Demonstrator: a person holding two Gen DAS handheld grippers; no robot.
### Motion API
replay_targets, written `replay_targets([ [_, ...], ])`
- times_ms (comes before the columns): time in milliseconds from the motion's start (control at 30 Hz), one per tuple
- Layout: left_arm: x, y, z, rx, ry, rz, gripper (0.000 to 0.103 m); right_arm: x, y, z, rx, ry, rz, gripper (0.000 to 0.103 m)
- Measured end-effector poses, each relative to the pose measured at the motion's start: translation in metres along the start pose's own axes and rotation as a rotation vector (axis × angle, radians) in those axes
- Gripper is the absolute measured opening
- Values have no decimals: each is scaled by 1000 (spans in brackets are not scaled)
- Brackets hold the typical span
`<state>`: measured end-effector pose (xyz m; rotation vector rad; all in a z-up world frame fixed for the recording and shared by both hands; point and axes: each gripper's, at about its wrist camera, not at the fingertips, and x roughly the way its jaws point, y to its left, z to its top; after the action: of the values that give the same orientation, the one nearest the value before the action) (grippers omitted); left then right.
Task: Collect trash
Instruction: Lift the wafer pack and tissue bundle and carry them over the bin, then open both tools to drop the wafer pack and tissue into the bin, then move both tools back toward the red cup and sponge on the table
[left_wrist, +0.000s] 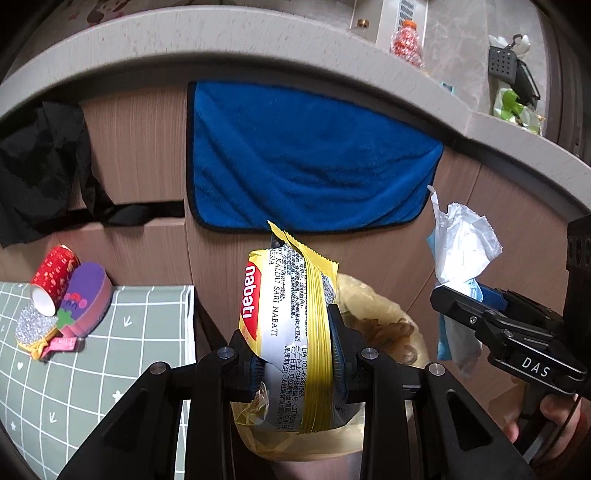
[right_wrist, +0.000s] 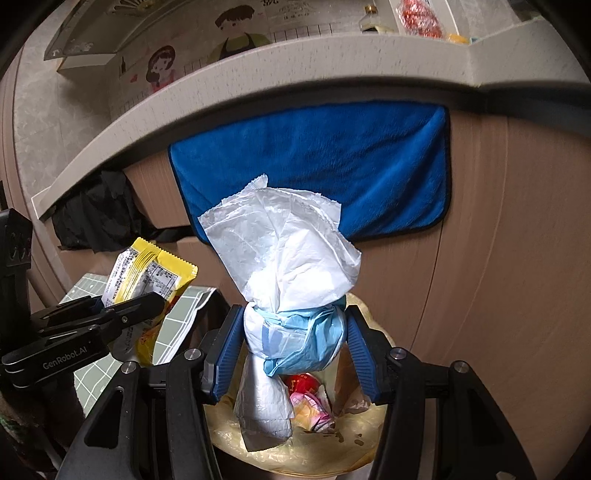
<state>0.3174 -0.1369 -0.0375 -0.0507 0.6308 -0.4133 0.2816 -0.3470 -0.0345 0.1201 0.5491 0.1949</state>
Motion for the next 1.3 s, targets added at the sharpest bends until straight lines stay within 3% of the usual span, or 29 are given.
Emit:
replay_targets([
  [500,45,16,-6,-30,92,-25,31,49,-11,-14,66,97,18,52],
  [600,51,18,-7,-49,103,-65,31,55,-13,-16,75,108,21,52],
  [667,56,24,-9,-84,116,-139,40,57,-14,-18,82,112,24,53],
  [733,60,28,-9,-104,132,-178,57,58,-15,-20,90,115,23,57],
  [800,60,34,-8,-136,144,-181,59,59,-16,-22,95,121,21,65],
  [867,57,39,-6,-159,145,-184,60,58,-16,-23,101,123,19,66],
  [1133,8,69,-2,-158,83,-57,60,33,-5,-15,95,69,10,66],
  [1300,-23,114,-14,-181,46,39,60,24,19,-8,75,39,47,66],
])
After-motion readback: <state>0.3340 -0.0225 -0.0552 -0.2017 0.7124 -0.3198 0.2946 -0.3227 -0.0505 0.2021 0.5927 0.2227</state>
